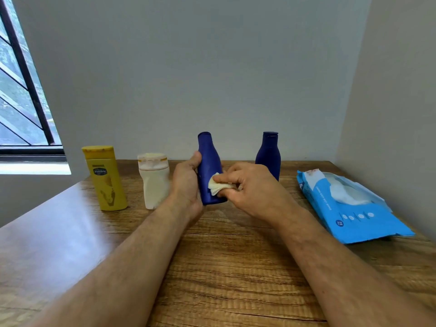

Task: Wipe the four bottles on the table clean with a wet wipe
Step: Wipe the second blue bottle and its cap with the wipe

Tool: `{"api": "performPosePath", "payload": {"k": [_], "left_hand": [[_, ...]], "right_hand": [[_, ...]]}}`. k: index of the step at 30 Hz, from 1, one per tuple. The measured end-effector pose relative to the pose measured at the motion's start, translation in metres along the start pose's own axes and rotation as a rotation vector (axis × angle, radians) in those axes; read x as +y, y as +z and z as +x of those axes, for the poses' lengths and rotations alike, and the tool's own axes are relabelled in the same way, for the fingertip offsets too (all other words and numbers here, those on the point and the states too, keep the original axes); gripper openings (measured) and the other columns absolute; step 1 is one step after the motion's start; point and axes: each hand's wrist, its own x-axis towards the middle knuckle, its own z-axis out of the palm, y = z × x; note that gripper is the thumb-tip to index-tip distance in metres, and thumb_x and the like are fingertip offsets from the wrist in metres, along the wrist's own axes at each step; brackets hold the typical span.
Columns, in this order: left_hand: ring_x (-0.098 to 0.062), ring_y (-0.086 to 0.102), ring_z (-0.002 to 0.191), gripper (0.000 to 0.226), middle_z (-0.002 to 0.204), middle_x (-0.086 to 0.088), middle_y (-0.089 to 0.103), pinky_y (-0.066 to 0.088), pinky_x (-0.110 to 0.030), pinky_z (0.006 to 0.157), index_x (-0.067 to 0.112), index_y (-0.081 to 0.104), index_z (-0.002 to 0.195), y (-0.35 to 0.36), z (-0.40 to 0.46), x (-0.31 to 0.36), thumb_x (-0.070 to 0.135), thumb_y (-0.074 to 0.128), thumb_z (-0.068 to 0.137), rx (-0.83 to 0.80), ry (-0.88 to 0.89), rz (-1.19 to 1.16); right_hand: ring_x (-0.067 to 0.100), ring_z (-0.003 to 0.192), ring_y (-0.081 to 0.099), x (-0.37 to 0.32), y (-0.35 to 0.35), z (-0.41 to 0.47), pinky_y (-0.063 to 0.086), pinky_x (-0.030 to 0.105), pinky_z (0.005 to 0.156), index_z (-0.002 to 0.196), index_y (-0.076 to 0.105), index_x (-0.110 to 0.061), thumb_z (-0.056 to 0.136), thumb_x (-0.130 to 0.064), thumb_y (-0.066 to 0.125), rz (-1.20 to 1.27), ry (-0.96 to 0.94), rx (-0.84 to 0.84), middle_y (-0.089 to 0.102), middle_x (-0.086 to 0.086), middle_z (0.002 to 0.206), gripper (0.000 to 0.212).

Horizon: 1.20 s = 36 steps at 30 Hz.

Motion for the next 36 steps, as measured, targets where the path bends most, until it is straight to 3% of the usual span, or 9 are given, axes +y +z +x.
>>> {"api": "performPosePath", "payload": {"k": [5,8,15,20,23,26,29,32,36], "left_hand": [[-0.024,0.069,0.076,0.038,0.091,-0.013,0.074,0.057,-0.040,0.078,0.006,0.068,0.114,0.006,-0.010,-0.005,0.037,0.048,0.103,-0.135,-0.066,0.125],[-0.025,0.068,0.079,0.037,0.094,-0.013,0.074,0.055,-0.045,0.083,0.009,0.067,0.118,0.007,-0.011,-0.008,0.038,0.050,0.102,-0.181,-0.075,0.147],[-0.024,0.074,0.074,0.049,0.087,-0.014,0.075,0.061,-0.040,0.073,0.003,0.065,0.110,0.004,-0.006,-0.002,0.045,0.039,0.106,-0.068,-0.020,-0.005],[-0.028,0.069,0.083,0.053,0.096,-0.018,0.071,0.060,-0.044,0.079,0.001,0.060,0.123,0.003,0.000,-0.001,0.048,0.044,0.104,0.021,0.014,-0.091],[-0.029,0.069,0.086,0.050,0.099,-0.017,0.071,0.058,-0.046,0.085,0.002,0.060,0.122,0.002,0.001,-0.003,0.047,0.046,0.104,0.004,0.029,-0.093],[-0.026,0.069,0.086,0.045,0.099,-0.015,0.071,0.057,-0.044,0.088,0.004,0.063,0.121,0.004,-0.003,-0.005,0.043,0.046,0.104,-0.088,0.021,0.008],[-0.023,0.069,0.080,0.038,0.096,-0.013,0.073,0.056,-0.042,0.080,0.008,0.068,0.117,0.008,-0.010,-0.012,0.038,0.050,0.103,-0.190,-0.012,0.138],[-0.026,0.068,0.080,0.034,0.098,-0.015,0.072,0.053,-0.047,0.084,0.011,0.068,0.117,0.010,-0.012,-0.016,0.037,0.052,0.101,-0.238,-0.036,0.177],[-0.027,0.068,0.079,0.030,0.094,-0.013,0.074,0.051,-0.050,0.088,0.012,0.068,0.111,0.009,-0.012,-0.018,0.035,0.051,0.102,-0.245,-0.005,0.180]], "right_hand": [[0.003,0.087,0.057,0.007,0.002,0.002,0.046,0.011,0.081,0.118,0.071,-0.024,0.099,-0.027,0.056,-0.010,0.041,0.242,0.062,-0.008,0.103,0.024],[0.002,0.086,0.052,0.008,0.000,0.002,0.038,0.002,0.076,0.123,0.067,-0.019,0.100,-0.026,0.054,-0.044,0.042,0.326,0.060,-0.006,0.105,0.028],[0.003,0.095,0.057,0.007,0.002,0.002,0.046,0.013,0.089,0.117,0.072,-0.021,0.094,-0.019,0.063,-0.035,-0.001,0.112,0.061,-0.009,0.109,0.025],[-0.015,0.076,0.049,0.007,0.000,-0.001,0.036,-0.001,0.067,0.117,0.072,-0.024,0.092,-0.015,0.066,-0.009,-0.037,0.000,0.064,-0.008,0.116,0.027],[-0.005,0.076,0.055,0.007,-0.001,-0.001,0.040,0.003,0.066,0.116,0.073,-0.024,0.091,-0.015,0.065,-0.025,-0.050,0.016,0.066,-0.007,0.116,0.027],[0.001,0.086,0.056,0.008,0.001,0.000,0.042,0.007,0.077,0.118,0.071,-0.028,0.095,-0.019,0.060,-0.041,-0.014,0.124,0.064,-0.008,0.107,0.027],[0.004,0.084,0.055,0.010,0.000,0.001,0.041,0.007,0.075,0.122,0.068,-0.025,0.098,-0.022,0.057,-0.035,0.025,0.340,0.061,-0.007,0.100,0.027],[0.005,0.084,0.052,0.011,-0.002,0.002,0.039,0.005,0.075,0.124,0.067,-0.017,0.096,-0.017,0.059,-0.055,0.048,0.551,0.061,-0.003,0.100,0.029],[0.010,0.085,0.055,0.012,0.000,0.002,0.049,0.019,0.077,0.122,0.068,-0.013,0.096,-0.016,0.061,-0.077,0.033,0.614,0.060,0.001,0.099,0.028]]}}
